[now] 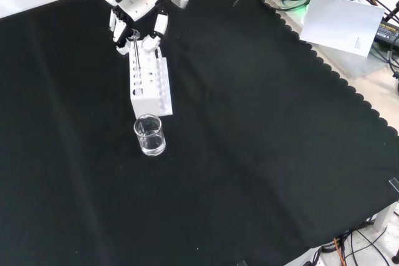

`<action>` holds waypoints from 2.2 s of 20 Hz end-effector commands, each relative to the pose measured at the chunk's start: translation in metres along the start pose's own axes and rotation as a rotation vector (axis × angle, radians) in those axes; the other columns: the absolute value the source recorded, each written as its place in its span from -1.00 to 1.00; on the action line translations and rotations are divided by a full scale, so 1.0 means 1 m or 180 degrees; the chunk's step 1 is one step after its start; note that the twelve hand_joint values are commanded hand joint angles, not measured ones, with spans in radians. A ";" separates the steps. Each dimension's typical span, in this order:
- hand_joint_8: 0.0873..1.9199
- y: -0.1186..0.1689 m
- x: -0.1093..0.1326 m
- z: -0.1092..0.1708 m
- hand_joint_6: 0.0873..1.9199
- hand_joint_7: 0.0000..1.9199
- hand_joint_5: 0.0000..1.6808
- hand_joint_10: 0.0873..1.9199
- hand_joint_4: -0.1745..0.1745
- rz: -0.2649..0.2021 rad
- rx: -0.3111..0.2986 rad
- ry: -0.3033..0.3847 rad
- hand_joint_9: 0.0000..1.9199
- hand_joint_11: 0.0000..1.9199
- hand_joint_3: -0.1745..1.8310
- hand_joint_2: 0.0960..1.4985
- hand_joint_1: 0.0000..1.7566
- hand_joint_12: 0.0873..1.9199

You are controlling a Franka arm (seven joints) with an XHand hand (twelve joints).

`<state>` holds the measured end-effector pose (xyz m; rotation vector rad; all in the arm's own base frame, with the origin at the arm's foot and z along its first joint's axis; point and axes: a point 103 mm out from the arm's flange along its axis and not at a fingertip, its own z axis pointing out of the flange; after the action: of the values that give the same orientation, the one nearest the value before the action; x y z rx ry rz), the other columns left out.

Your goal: Take the glass rod from the white test tube rack.

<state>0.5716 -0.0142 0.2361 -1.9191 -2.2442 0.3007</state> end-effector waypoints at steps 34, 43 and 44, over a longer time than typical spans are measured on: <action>0.07 -0.032 0.031 -0.076 -0.07 0.31 0.26 -0.05 -1.00 0.0045 -0.1527 0.0116 0.72 0.66 0.10 -0.31 0.49 -0.01; 0.00 -0.061 0.042 -0.105 -0.14 0.35 0.31 -0.09 -1.00 0.0007 -0.1614 0.0022 0.73 0.67 0.11 -0.34 0.50 0.03; 0.00 -0.065 0.043 -0.109 -0.14 0.36 0.31 -0.10 -1.00 0.0007 -0.1617 0.0006 0.73 0.67 0.10 -0.35 0.50 0.04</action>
<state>0.5513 0.0157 0.3205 -2.1181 -2.4661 -0.2218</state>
